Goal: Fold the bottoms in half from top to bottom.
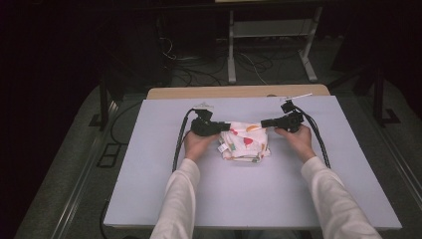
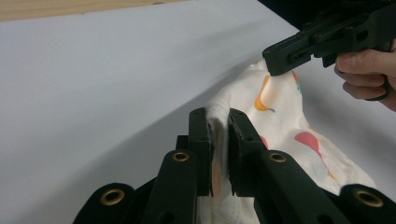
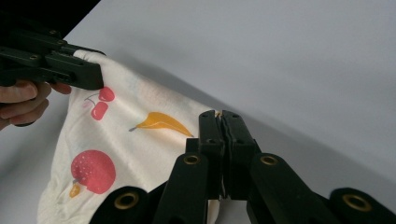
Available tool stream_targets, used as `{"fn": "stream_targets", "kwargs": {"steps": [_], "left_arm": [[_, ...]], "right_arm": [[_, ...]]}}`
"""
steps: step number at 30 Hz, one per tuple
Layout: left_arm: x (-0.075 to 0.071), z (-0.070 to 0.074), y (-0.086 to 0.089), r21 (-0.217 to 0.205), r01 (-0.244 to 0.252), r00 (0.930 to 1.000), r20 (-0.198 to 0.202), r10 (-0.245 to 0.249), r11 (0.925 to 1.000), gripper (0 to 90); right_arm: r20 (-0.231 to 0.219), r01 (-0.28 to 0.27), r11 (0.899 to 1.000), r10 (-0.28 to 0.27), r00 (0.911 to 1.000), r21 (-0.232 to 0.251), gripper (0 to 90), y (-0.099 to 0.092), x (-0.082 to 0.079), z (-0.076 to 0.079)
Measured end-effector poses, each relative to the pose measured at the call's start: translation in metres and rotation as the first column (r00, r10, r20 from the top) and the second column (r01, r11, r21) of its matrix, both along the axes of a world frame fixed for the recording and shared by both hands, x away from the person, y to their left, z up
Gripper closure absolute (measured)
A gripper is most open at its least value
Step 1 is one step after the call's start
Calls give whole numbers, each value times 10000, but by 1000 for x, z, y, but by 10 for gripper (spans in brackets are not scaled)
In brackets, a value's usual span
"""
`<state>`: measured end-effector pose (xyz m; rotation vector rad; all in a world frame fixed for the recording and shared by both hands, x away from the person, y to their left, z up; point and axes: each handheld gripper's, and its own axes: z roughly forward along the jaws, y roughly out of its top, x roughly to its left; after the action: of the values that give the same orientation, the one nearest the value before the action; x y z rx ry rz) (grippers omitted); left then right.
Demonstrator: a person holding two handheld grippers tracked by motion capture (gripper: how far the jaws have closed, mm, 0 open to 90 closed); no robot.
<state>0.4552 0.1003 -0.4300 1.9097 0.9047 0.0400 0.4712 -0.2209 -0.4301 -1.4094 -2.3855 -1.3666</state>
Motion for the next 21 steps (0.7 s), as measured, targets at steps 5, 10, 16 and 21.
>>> {"fn": "stream_targets", "kwargs": {"steps": [5, 10, 16, 21], "left_arm": [[3, -8, 0, 218, -133, 9999, -8, 133, 9997, 803], [8, -7, -4, 486, -226, 9991, 357, 208, 9986, 800], [10, -9, -3, 527, -421, 9983, 426, 399, 9977, 750], [7, -10, -1, 849, -754, 9970, 242, 736, 9935, 578]], "right_arm": [[-61, 104, 9998, -105, 9999, -164, 865, 5, 6, -5], [-110, 327, 9993, -329, 9994, -193, 863, 7, 8, -11], [-166, 318, 9995, -317, 9994, 91, 837, 4, 10, -14], [390, 337, 9992, -328, 9987, -207, 652, 6, 5, -13]]}}
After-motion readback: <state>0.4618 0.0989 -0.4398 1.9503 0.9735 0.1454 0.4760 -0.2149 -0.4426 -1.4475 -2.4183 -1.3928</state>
